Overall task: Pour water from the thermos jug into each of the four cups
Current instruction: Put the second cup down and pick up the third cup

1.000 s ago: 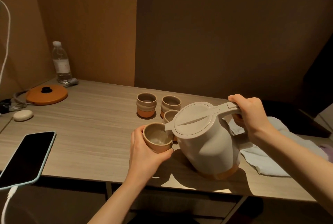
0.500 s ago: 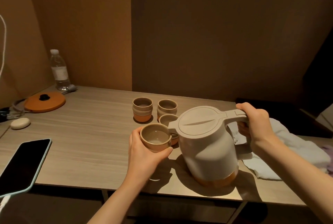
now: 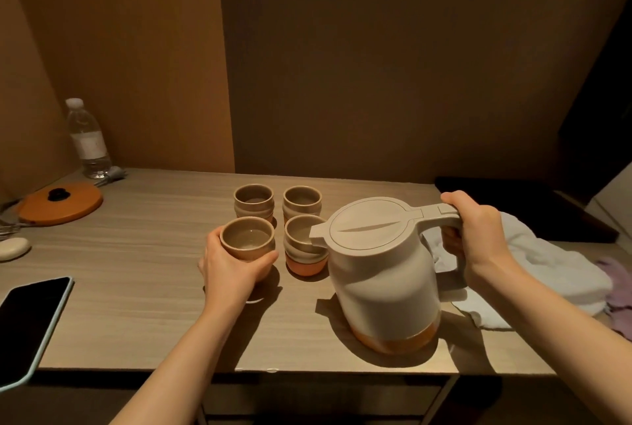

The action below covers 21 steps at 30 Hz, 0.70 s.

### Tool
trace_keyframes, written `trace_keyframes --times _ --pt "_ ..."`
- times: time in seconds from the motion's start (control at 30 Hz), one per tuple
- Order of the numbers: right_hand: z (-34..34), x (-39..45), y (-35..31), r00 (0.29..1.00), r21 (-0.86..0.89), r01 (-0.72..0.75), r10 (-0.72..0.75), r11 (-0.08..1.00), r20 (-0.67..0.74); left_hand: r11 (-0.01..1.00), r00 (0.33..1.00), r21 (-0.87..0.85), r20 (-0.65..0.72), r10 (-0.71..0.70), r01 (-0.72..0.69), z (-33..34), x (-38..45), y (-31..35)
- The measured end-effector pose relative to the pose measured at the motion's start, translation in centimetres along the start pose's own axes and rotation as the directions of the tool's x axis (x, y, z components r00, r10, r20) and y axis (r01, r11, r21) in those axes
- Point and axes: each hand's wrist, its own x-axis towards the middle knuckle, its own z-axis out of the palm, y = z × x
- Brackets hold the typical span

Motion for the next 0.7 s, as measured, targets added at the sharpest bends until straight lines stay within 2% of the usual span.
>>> trace_keyframes --times 0.17,0.33,0.5,0.7 --pt "-0.1 0.1 0.3 1.000 -0.008 -0.006 0.006 1.000 -0.017 0.998 0.998 0.002 -0.003 -0.064 0.064 0.3 1.1 -1.1" --pt "-0.4 0.0 0.6 1.000 0.036 -0.004 0.005 0.999 -0.015 0.998 0.999 -0.008 -0.004 -0.054 0.054 0.3 1.0 -1.6" --pt "-0.4 -0.1 0.8 0.999 0.033 -0.002 0.003 0.999 -0.037 0.996 0.997 0.056 0.025 -0.074 0.073 0.0 0.9 -1.1" --pt "-0.7 -0.1 1.0 0.999 0.053 -0.022 0.024 0.998 -0.027 0.971 0.983 0.186 -0.071 0.168 -0.153 0.0 0.0 2.2"
